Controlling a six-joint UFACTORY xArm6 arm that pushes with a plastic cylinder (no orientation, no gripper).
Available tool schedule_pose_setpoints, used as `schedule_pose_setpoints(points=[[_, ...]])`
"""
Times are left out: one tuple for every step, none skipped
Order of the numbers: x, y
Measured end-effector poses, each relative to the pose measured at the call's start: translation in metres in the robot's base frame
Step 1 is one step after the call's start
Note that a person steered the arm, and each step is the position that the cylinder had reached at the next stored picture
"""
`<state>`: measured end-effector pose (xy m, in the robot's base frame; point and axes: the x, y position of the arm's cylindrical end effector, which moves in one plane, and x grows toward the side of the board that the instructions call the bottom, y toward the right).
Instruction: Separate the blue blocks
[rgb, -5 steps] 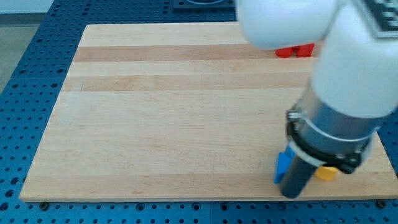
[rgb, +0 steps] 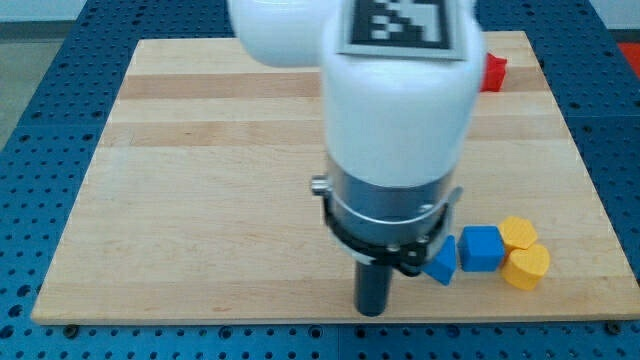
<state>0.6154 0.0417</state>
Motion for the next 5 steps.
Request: schedule_pose_setpoints(points=[[-0.012,0.024],[-0.015,0.049],[-0.015,0.087],[-0.024,0.106],[-0.059,0.079]])
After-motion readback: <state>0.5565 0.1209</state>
